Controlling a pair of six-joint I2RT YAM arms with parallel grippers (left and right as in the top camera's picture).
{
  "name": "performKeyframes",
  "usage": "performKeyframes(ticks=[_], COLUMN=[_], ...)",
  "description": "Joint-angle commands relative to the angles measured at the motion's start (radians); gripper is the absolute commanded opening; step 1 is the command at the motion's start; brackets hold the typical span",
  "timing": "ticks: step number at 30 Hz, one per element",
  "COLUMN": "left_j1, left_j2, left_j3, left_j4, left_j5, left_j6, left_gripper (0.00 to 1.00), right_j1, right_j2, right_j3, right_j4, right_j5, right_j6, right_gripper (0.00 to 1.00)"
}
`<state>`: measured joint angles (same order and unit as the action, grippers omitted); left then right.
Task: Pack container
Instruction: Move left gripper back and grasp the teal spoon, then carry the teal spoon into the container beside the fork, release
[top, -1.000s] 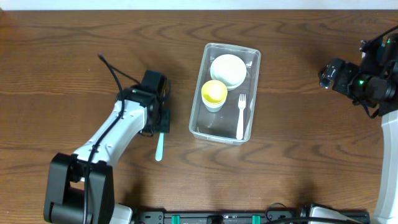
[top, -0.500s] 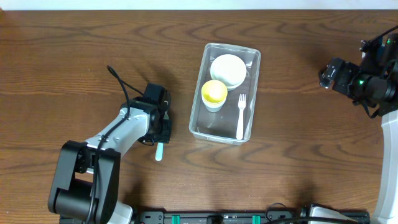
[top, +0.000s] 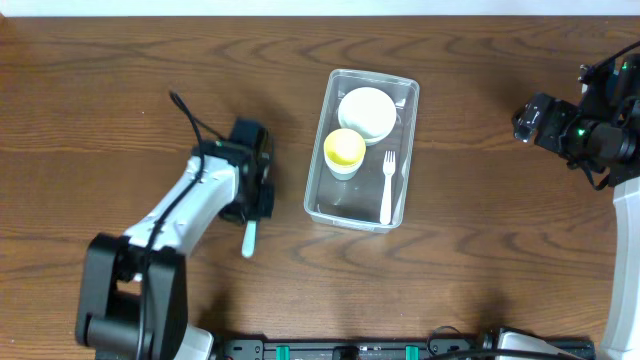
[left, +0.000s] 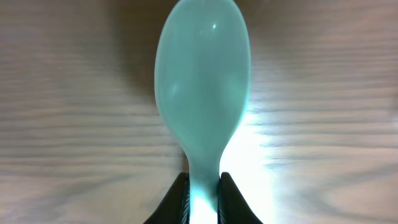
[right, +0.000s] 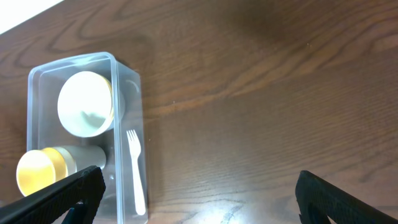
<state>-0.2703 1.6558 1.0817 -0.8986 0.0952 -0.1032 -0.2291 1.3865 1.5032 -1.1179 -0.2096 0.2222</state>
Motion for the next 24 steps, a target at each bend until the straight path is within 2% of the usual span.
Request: performKeyframes(ticks=[1, 6, 11, 16, 24], left_j1=[-0.014, -0.102, -0.292, -0.421, -0.487], left_j2=[-0.103, -0.166, -0.168, -0.066, 0.171], left_j3=[0.191, 0.388, 0.431, 0.431, 0.431], left_j4=[-0.082, -0.163, -0.065, 0.033, 0.151], left_j5=[0.008, 0.113, 0.122, 0.055, 0.055], left_j6=[0.002, -0.001, -0.052, -0.091, -0.105], left_gripper=[0.08, 0.06, 0.06, 0.06, 0.06], right_j1=[-0.010, -0.010, -0.010, -0.010, -0.010], right_j2=[0.000, 0.000, 0.000, 0.000, 0.000], right_j3=[0.005, 0.005, 0.005, 0.005, 0.005], right_j4=[0.000, 0.000, 0.000, 0.000, 0.000], right_j5=[-0.004, -0.004, -0.004, -0.004, -0.004], right_j6=[-0.014, -0.014, -0.014, -0.014, -0.014], right_gripper=[0.99, 0.99, 0.99, 0.99, 0.99])
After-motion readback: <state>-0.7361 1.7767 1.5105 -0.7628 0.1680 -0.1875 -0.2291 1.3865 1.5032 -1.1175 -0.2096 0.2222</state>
